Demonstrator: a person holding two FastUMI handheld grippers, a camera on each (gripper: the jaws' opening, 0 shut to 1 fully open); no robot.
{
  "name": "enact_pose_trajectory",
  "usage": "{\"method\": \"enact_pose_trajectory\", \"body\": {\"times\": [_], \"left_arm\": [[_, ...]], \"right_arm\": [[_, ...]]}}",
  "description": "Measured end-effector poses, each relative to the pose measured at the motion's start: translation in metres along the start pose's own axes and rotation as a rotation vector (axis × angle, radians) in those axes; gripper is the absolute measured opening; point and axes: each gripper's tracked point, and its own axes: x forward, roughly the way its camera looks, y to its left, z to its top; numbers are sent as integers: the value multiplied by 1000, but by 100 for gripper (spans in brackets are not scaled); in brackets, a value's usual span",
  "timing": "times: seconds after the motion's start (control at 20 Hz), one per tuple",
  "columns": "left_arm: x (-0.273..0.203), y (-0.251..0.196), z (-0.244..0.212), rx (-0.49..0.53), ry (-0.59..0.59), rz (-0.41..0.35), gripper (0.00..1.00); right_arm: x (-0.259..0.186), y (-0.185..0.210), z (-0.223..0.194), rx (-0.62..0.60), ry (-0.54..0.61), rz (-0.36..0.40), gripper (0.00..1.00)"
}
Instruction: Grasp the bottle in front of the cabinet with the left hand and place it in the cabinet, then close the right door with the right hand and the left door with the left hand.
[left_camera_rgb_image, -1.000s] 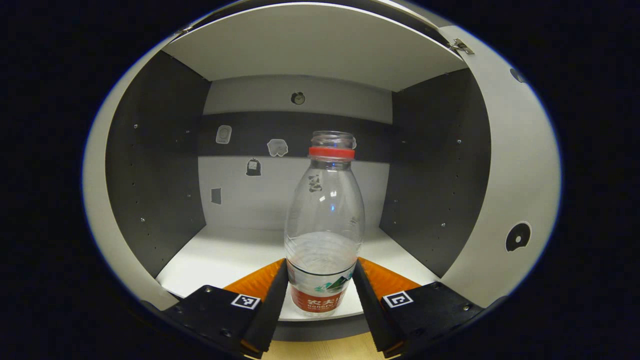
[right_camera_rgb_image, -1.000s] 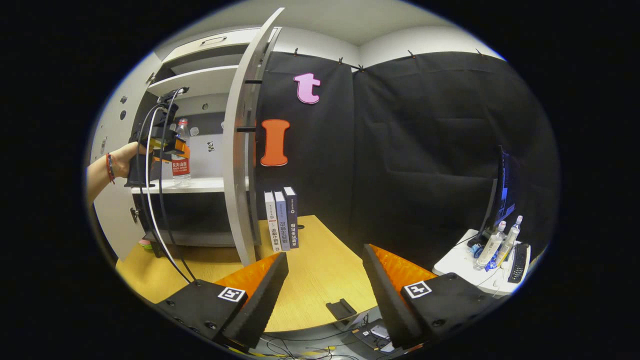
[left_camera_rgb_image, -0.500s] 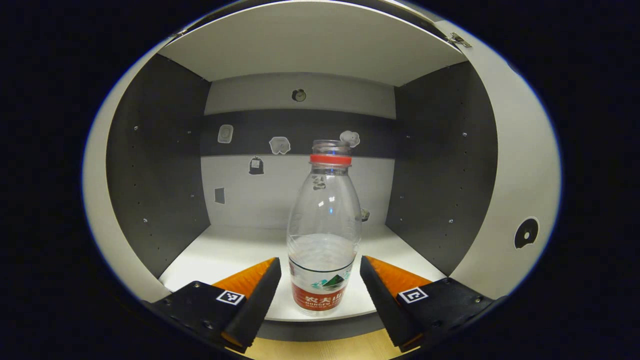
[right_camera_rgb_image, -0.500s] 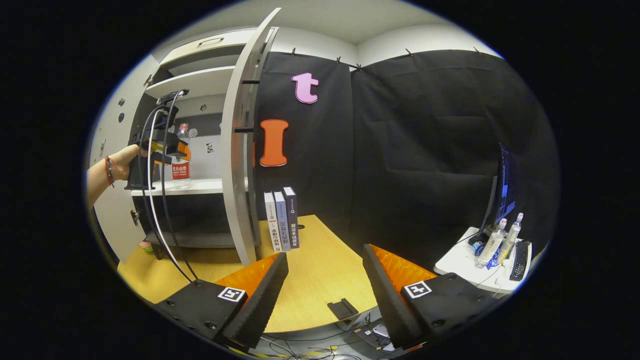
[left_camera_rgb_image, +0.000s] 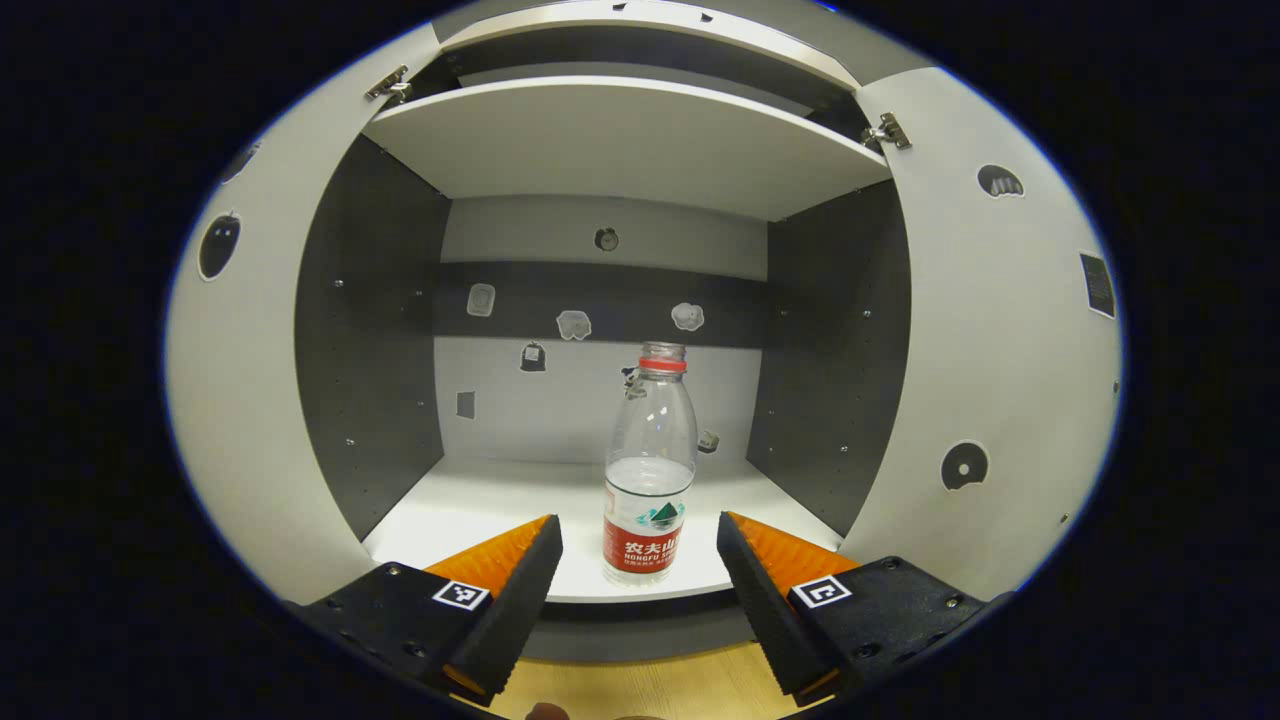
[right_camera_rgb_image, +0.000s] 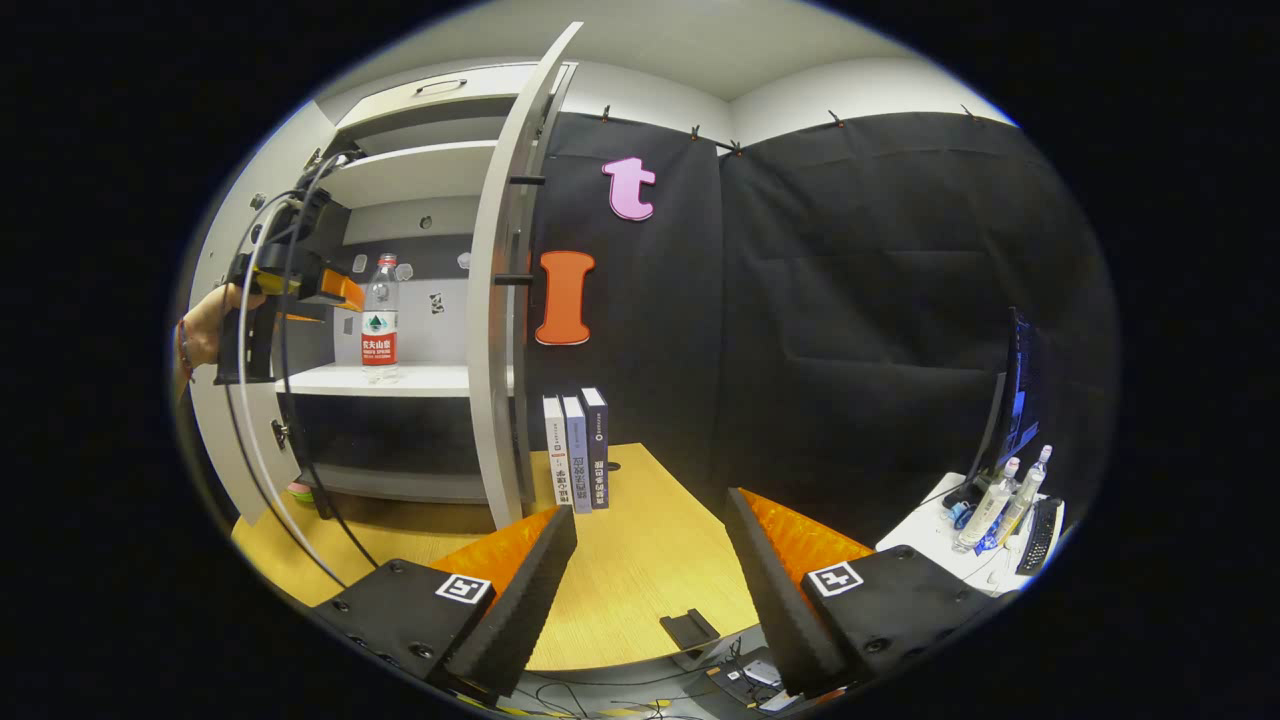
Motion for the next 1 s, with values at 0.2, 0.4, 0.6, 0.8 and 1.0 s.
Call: {"method": "enact_pose_trajectory", "body": {"times": [0.2,0.4,0.6,0.8,1.0], "left_arm": [[-75,14,6,-12,-44,-1,95],[-150,33,-4,-31,-84,29,94],[-210,62,-24,-44,-94,101,94],[-251,79,-45,-106,-79,137,95],[-271,113,-51,-86,-89,226,94]], "right_arm": [[12,5,28,5,-68,25,99],[37,12,47,-3,-89,72,99],[72,19,58,-8,-98,118,99],[104,28,57,-20,-84,144,99],[113,42,64,-29,-107,179,92]]}}
